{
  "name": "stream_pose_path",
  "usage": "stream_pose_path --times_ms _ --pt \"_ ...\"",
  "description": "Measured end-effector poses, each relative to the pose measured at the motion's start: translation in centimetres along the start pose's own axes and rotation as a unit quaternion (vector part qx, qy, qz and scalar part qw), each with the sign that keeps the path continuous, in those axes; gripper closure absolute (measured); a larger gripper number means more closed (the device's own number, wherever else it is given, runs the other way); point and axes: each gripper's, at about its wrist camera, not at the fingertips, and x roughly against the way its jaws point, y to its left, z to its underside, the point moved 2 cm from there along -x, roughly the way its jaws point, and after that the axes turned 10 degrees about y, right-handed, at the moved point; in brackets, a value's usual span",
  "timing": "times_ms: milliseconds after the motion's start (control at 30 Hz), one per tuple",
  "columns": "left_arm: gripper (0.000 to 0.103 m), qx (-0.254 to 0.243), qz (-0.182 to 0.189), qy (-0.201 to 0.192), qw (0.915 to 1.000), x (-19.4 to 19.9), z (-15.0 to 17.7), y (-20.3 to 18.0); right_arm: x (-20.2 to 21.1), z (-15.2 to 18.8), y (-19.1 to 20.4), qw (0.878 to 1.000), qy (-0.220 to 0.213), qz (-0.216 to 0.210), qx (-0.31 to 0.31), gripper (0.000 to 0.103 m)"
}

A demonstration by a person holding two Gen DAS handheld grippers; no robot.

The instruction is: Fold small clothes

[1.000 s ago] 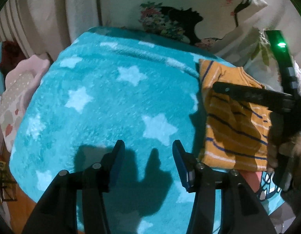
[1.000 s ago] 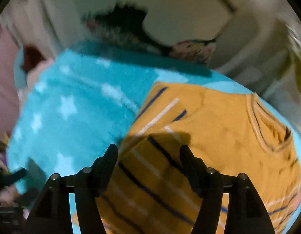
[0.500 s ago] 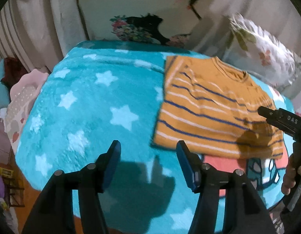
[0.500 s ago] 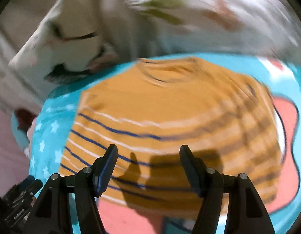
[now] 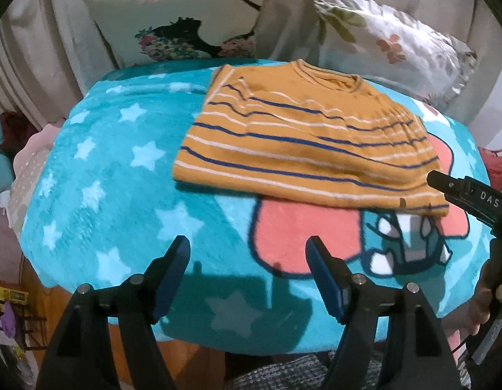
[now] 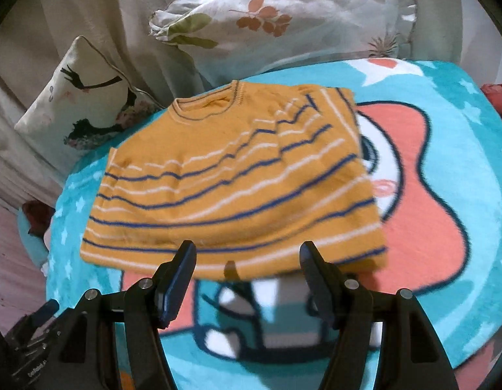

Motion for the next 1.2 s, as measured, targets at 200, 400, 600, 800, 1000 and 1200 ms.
stream_pose_path --times_ms 200,400,600,800,1000,1200 --pt "0.030 -0.014 -0.009 -0.005 0.9999 0.8 1.6 -2.3 1.8 2.1 -1.9 1.000 -0.008 0.003 -0.002 0.032" --pt "0.029 -0.026 -0.010 -0.010 0.9996 1.4 2.9 -3.8 3.4 3.9 -3.3 1.000 -0.018 0.008 -0.003 0.032" --pt "0.029 -0.032 -0.010 -0.016 0.9993 2.2 4.1 -4.9 4.4 5.5 -4.2 1.000 -0.021 0.009 -0.006 0.032" --pt "0.027 -0.035 -0.020 -0.019 0.9990 2.8 5.4 -5.4 5.2 6.7 -4.7 1.000 -0.028 0.005 -0.010 0.031" --pt "0.027 -0.030 -0.036 -0.015 0.9988 3.3 6.4 -5.1 4.9 7.2 -4.4 1.000 -0.021 -0.008 -0.005 0.030" --pt "0.023 -0.011 -0.041 -0.007 0.9991 2.9 6.3 -3.4 3.7 7.3 -2.6 1.000 -0.007 -0.016 0.012 0.030"
